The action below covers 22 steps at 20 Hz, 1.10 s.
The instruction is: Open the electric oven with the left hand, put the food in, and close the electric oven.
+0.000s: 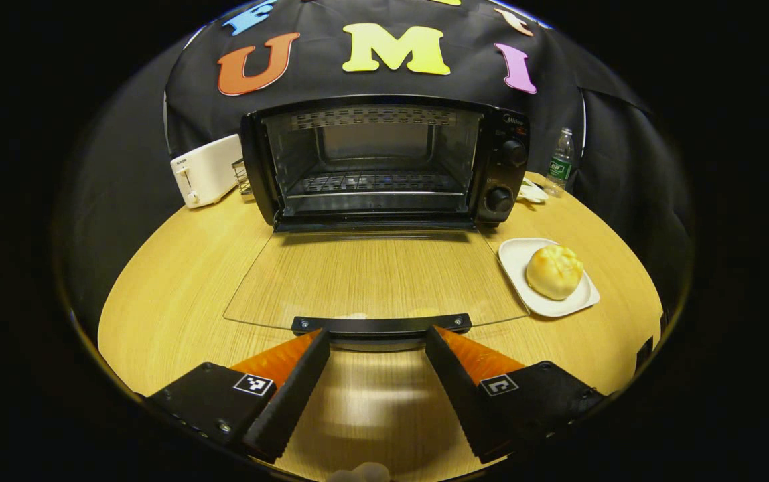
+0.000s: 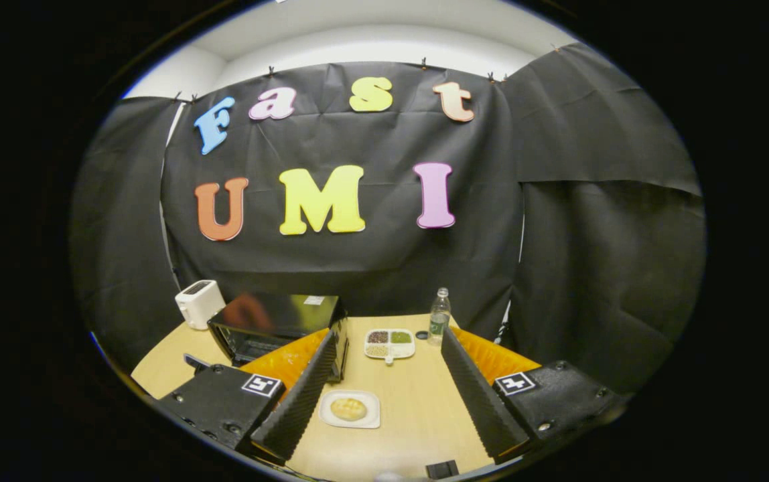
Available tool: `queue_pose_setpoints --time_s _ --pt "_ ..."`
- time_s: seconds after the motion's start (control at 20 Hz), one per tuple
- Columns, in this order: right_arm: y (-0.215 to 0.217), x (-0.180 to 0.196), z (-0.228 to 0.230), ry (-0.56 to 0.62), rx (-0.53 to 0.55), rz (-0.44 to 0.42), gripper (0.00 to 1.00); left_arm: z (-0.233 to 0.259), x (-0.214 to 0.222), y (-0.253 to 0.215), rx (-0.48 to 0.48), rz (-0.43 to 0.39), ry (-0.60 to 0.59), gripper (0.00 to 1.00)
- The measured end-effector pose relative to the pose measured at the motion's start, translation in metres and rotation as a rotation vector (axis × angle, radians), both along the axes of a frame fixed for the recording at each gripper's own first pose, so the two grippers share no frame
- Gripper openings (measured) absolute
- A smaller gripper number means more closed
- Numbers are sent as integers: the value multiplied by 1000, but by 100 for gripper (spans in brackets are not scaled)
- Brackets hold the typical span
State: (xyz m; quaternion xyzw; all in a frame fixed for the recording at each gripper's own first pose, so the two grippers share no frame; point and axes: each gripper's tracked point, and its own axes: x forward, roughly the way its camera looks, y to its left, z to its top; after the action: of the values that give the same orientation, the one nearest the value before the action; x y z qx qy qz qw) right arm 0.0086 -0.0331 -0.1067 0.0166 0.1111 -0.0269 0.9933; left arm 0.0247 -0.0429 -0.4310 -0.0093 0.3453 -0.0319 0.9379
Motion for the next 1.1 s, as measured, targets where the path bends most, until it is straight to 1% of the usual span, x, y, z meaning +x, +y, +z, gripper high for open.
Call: queue_pose_setpoints --time_s 0.05,0.1,0.3,0.4,0.45,0.5,0.55,0.6,0.75,0.8,0.85,0.9,0.95,1.0,1.05,1.1 --pt "0 0 0 -1 5 1 98 2 1 0 -1 1 -5 96" --pt "0 0 1 -4 7 0 100 9 3 0 -6 2 -31 96" --pt "-2 5 13 -49 12 -1 100 43 12 10 0 13 -117 95" --pt "-3 7 18 -76 -2 3 100 71 11 15 4 10 -173 95" --pt "-4 7 18 -85 -16 4 97 88 10 16 2 1 -205 95" --pt "-4 7 16 -95 -29 7 100 106 9 19 5 -2 -241 95" --pt "-5 7 10 -93 -47 8 97 125 7 21 8 -8 -277 95" --pt "-3 7 -1 -88 -64 18 100 145 3 24 14 -8 -312 95" --pt "5 7 -50 -23 -107 44 100 213 -4 30 13 -9 -437 94" --pt "9 5 -72 9 -118 52 97 234 -7 31 11 -9 -473 95" --pt "15 2 -93 44 -116 65 100 253 -10 30 6 -4 -512 95" --pt "21 2 -113 77 -101 74 98 270 -13 34 -1 8 -548 95" --pt "25 1 -131 96 -87 77 98 287 -15 35 -18 14 -576 95" --pt "29 1 -153 130 -72 81 100 303 -19 38 -26 27 -603 95" --pt "34 3 -172 166 -64 83 98 317 -23 41 -32 35 -622 95" --pt "41 6 -193 193 -65 93 98 330 -28 46 -33 46 -642 95"
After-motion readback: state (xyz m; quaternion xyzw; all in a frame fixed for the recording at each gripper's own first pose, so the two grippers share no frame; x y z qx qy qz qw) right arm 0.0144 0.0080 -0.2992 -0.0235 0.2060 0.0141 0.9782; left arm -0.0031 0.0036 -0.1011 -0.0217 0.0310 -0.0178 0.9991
